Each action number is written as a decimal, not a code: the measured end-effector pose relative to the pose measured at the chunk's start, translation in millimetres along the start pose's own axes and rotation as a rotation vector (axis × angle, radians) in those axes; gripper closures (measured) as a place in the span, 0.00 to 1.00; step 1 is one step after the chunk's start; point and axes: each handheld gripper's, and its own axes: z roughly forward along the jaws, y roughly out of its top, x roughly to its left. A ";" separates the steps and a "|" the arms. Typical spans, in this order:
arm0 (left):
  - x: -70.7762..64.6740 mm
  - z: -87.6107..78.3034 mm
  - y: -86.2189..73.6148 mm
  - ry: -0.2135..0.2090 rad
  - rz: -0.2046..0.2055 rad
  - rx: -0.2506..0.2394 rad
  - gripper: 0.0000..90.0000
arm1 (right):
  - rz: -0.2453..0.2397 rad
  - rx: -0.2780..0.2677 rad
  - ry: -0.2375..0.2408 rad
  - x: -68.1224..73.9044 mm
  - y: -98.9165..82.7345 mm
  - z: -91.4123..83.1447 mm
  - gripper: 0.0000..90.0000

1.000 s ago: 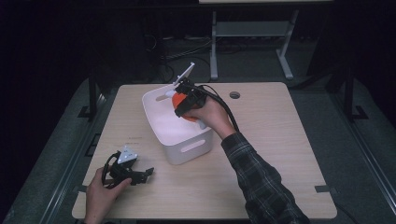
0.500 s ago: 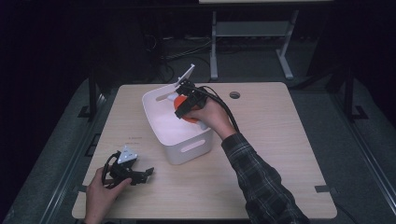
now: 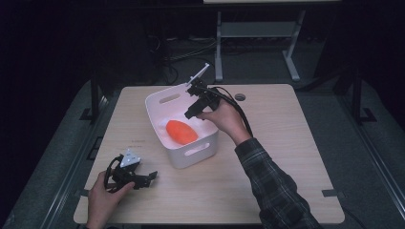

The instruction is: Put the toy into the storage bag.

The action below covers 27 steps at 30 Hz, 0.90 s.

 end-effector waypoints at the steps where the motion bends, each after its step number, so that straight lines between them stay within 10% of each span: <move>1: 0.0 0.0 0.0 0.000 0.000 0.000 0.14 | -0.002 -0.012 0.007 -1.7 -3.0 -3.2 0.15; 27: -0.2 0.0 -0.1 0.002 -0.001 -0.001 0.14 | 0.023 -0.135 0.002 -49.8 -107.4 -55.5 0.07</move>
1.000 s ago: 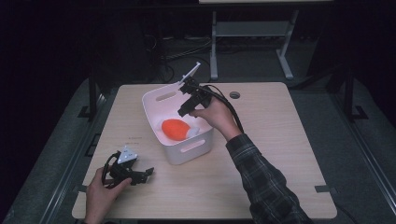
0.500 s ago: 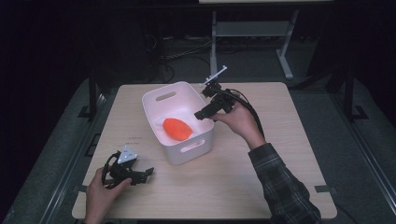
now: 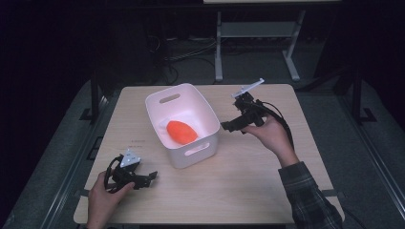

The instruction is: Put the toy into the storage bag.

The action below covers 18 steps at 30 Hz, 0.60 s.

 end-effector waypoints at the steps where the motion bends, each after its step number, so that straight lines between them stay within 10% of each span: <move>1: 0.1 -0.1 0.0 0.000 0.002 0.001 0.14 | 0.000 -0.002 -0.003 -1.0 -10.3 -2.0 0.07; 18: 0.2 -0.2 0.0 0.000 0.003 0.003 0.14 | -0.023 -0.065 -0.025 0.3 -93.1 9.6 0.03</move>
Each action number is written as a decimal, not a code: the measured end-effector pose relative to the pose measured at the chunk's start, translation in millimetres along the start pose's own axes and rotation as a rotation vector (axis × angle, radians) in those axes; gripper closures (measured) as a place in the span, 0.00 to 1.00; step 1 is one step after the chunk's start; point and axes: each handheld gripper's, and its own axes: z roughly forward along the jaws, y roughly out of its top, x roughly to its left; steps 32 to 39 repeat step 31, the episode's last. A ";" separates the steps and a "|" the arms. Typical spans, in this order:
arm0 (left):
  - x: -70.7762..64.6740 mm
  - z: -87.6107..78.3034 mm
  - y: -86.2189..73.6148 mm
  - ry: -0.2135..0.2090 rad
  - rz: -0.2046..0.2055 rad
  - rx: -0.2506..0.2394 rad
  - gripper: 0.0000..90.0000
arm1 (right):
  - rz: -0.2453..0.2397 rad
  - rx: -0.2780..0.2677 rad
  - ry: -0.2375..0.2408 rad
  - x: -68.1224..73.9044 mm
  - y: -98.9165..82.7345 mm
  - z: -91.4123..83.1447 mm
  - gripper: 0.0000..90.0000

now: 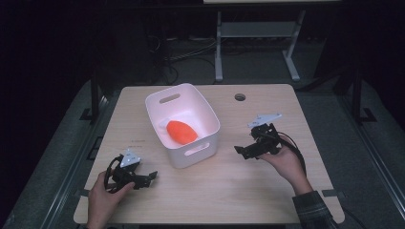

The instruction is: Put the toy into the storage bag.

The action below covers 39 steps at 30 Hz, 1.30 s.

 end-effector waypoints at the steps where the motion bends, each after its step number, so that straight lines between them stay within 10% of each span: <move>1: 0.0 0.0 0.0 0.000 0.000 0.000 0.14 | 0.008 -0.003 -0.005 -0.1 -6.7 -0.2 0.03; 24: -0.1 0.2 -0.2 0.000 -0.001 -0.002 0.14 | 0.065 -0.042 -0.055 -6.2 -101.7 -13.0 0.03; 39: -0.1 0.1 -0.2 0.000 -0.001 -0.002 0.14 | 0.074 -0.035 -0.053 -6.9 -114.4 -13.8 0.03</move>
